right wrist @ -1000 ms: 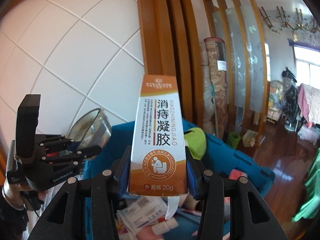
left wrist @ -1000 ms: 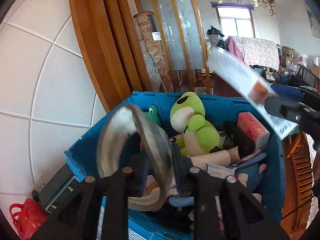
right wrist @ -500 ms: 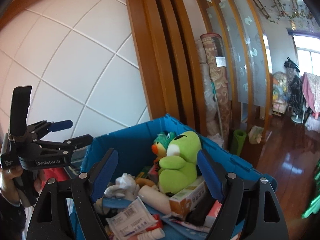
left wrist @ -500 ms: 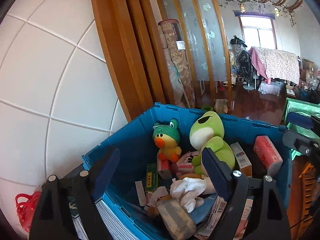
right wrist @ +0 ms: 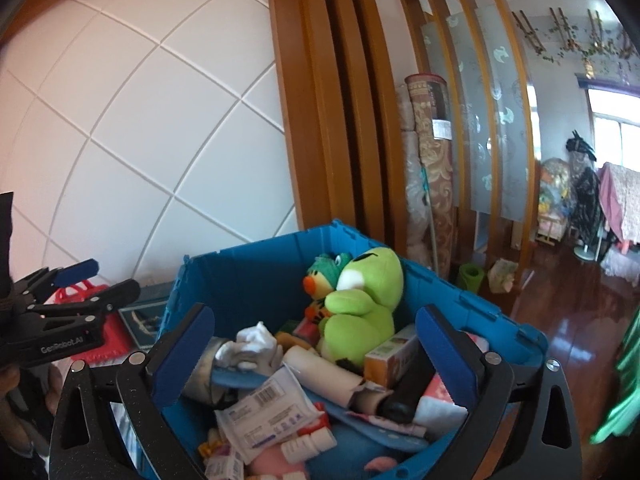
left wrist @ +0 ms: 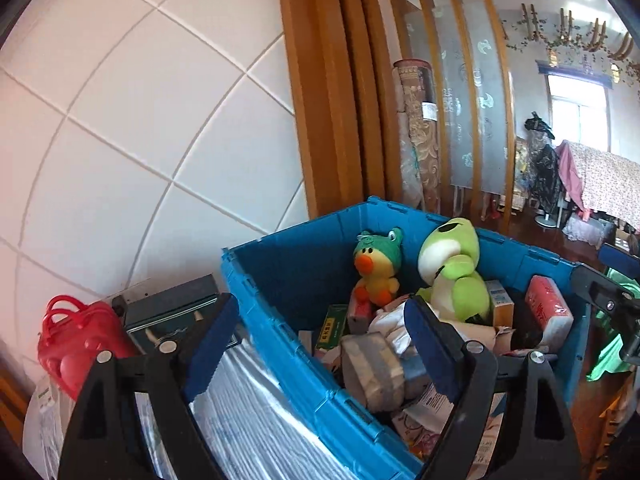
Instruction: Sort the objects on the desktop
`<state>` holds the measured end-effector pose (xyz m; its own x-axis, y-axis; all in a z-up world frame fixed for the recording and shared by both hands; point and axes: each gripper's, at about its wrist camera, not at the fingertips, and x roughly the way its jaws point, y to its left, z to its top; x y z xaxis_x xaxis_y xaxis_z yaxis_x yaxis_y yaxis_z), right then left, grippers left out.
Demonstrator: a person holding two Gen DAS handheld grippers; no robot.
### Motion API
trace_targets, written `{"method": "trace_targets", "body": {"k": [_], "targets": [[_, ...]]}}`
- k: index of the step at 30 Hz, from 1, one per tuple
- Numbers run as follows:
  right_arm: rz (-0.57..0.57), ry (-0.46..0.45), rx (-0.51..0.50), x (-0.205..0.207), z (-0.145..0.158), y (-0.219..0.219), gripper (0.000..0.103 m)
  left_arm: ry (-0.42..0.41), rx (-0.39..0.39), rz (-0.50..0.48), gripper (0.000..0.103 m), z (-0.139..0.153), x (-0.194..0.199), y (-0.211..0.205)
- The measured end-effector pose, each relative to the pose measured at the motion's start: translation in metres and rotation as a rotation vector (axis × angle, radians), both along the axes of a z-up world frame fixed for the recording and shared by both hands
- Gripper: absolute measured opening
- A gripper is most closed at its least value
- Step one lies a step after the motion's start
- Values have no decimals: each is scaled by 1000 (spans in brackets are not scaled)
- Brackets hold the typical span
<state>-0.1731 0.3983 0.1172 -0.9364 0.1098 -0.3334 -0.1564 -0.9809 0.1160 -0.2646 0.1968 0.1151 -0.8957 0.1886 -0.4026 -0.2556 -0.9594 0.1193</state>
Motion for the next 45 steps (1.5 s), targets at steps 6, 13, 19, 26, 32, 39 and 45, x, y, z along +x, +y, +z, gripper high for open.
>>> {"method": "trace_targets", "body": {"k": [6, 13, 19, 26, 32, 39, 45], "targets": [[-20, -39, -31, 35, -11, -21, 103, 44, -58, 31, 85, -11, 50, -19], [-86, -24, -28, 121, -10, -69, 103, 54, 0, -22, 91, -21, 129, -55], [-113, -26, -1, 184, -13, -113, 103, 75, 1, 0, 102, -27, 183, -71], [-135, -46, 27, 213, -11, -129, 103, 78, 18, -39, 102, -23, 209, -62], [-153, -43, 13, 219, -8, -118, 103, 99, 1, -44, 102, -15, 215, -47], [-142, -44, 2, 216, -7, -109, 103, 135, 3, -63, 102, -14, 217, -40], [-132, -57, 14, 213, -10, -108, 103, 140, 44, -61, 102, -12, 214, -39]]}}
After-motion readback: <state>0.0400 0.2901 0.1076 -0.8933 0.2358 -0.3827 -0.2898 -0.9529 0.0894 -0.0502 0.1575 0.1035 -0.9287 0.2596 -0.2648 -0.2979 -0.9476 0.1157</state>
